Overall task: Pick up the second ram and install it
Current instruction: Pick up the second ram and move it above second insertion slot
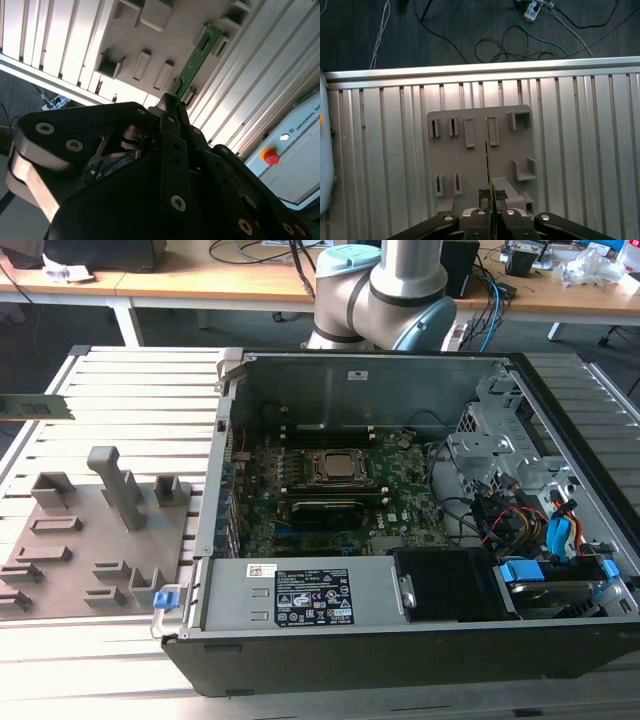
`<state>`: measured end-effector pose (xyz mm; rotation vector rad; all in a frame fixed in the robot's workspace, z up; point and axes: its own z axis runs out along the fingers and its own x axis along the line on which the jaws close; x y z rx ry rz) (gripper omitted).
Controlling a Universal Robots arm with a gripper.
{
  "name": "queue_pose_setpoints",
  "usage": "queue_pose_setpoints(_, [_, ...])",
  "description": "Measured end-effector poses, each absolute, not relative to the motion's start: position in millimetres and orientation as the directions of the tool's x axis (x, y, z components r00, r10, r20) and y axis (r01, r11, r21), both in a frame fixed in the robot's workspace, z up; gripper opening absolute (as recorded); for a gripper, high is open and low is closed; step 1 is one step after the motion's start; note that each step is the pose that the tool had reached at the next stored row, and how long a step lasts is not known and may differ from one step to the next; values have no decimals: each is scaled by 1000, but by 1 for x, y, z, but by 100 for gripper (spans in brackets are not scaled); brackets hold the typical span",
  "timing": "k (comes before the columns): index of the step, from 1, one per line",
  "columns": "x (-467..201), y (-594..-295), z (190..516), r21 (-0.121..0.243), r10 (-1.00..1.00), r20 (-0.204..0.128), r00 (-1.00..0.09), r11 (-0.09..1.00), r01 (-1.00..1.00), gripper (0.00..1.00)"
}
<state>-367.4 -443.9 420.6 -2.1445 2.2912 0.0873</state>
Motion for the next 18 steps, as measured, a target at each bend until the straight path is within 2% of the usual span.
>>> queue_pose_setpoints(18, [-300, -444, 421, 39, -997, -40, -67, 65, -997, 14])
